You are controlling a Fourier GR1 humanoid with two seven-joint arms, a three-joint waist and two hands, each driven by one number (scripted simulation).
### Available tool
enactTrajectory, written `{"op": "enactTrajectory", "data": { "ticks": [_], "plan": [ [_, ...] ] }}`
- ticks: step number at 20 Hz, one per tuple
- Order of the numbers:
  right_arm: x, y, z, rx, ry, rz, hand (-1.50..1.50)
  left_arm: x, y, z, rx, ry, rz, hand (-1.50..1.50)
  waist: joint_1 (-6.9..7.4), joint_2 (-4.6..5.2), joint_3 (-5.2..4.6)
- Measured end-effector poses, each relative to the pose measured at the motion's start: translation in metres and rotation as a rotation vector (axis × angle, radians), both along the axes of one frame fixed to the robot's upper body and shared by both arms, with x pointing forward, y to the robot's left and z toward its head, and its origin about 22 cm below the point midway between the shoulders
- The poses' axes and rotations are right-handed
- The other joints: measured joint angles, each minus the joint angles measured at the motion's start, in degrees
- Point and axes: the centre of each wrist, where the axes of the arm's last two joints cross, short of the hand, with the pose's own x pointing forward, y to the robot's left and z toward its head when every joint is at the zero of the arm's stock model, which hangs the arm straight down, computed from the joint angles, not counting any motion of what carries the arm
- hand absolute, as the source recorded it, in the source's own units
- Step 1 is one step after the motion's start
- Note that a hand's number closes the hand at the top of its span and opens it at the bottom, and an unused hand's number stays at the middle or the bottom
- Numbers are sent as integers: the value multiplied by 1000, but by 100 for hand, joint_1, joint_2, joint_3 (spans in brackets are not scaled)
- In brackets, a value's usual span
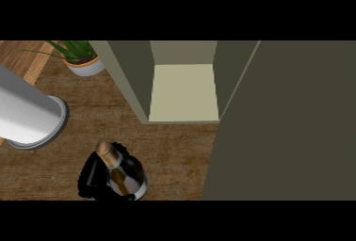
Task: Pick up the wine, place it into the cabinet and close the cabinet
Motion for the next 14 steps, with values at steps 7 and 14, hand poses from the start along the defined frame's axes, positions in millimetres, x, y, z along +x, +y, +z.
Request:
{"op": "enactTrajectory", "data": {
  "ticks": [7,14],
  "plan": [
    [-2,-3,-3,-9,-16,-11,-150,1,-38,37,-10,-11,-39,150,-19,6,-1],
    [-6,-7,-9,-23,-7,-19,-150,9,-73,66,26,-48,22,150,-58,10,-3]
  ]
}}
